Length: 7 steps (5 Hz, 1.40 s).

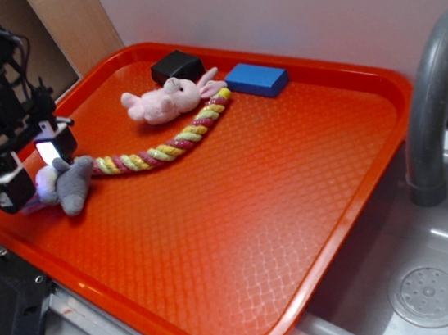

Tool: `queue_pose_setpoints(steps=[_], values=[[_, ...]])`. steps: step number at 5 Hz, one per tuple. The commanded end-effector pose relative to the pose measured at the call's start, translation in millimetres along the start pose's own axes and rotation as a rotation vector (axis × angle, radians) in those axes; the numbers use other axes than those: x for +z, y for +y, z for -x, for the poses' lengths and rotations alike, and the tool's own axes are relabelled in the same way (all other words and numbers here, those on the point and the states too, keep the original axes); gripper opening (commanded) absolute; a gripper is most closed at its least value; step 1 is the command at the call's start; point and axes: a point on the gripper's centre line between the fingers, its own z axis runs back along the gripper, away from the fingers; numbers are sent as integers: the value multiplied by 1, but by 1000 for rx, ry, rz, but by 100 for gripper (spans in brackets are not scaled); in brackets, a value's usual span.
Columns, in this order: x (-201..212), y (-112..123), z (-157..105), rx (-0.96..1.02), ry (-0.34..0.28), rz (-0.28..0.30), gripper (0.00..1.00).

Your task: Grab the gray animal.

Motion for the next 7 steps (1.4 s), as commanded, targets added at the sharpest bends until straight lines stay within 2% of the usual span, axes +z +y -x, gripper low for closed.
queue_pose_setpoints(steps=[1,2,3,4,5,7], values=[[-15,18,9,-96,-92,23,100],[-26,27,24,-193,-126,45,100],[-31,40,29,-236,-127,65,100],[-33,53,32,-271,-137,53,100],[-38,62,36,-299,-178,63,1],[-37,61,37,-281,-181,102,0]])
